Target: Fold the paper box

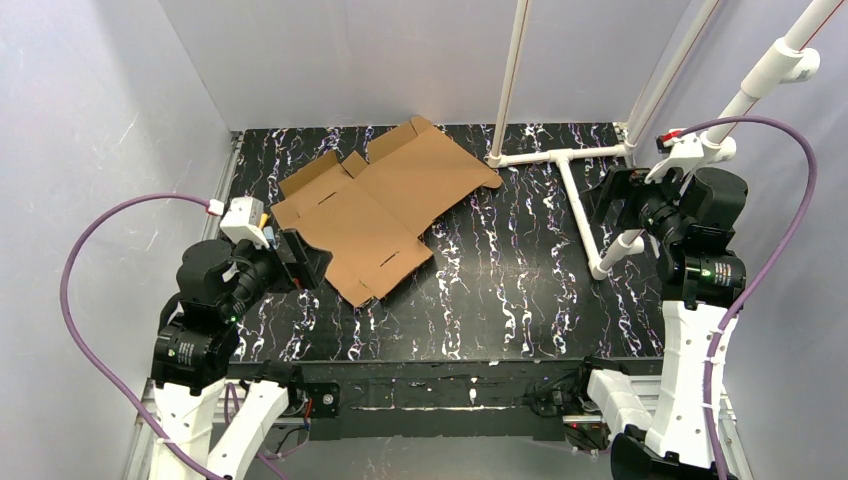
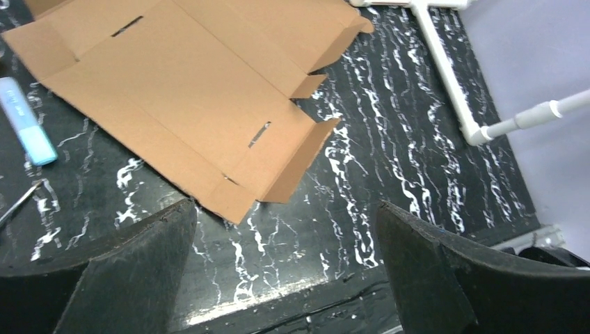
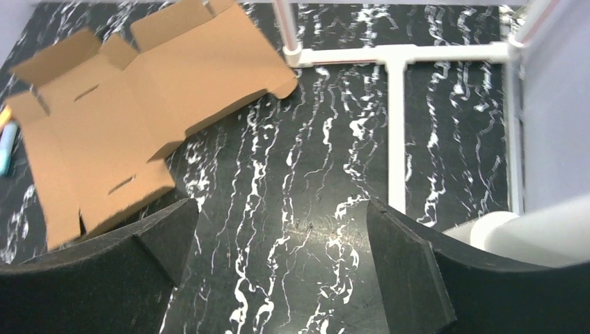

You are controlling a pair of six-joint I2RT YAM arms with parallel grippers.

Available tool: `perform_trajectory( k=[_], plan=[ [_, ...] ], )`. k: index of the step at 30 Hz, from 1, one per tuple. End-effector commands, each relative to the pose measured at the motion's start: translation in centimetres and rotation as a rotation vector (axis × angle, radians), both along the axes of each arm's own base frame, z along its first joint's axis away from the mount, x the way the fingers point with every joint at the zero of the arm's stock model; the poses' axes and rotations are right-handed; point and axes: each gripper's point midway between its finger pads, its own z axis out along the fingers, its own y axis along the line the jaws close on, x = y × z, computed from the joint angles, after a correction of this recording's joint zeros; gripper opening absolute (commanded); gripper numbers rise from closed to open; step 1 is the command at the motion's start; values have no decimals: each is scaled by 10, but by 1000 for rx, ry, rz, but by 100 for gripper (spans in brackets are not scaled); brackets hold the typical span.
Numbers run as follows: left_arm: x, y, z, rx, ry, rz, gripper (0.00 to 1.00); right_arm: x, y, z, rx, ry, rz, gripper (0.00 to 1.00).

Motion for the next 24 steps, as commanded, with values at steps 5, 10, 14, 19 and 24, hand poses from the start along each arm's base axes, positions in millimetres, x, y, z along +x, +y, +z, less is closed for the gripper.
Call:
perform_trajectory(
  k=[5, 10, 14, 19, 24],
  plan=[
    [-9, -55, -31, -125, 204, -288, 99, -45, 70, -28, -33, -19, 571, 100],
    [-11, -46, -77, 75, 333, -242, 99, -68, 84, -69, -56, 39, 792, 100],
    [-6, -59, -118, 331, 402, -288, 99, -76, 86, -88, -91, 44, 849, 100],
    [15, -93, -162, 587, 334, -510, 99, -76, 85, -110, -114, 48, 879, 100],
    [49, -117, -190, 641, 278, -539, 99, -68, 85, -132, -94, 56, 880, 100]
  ],
)
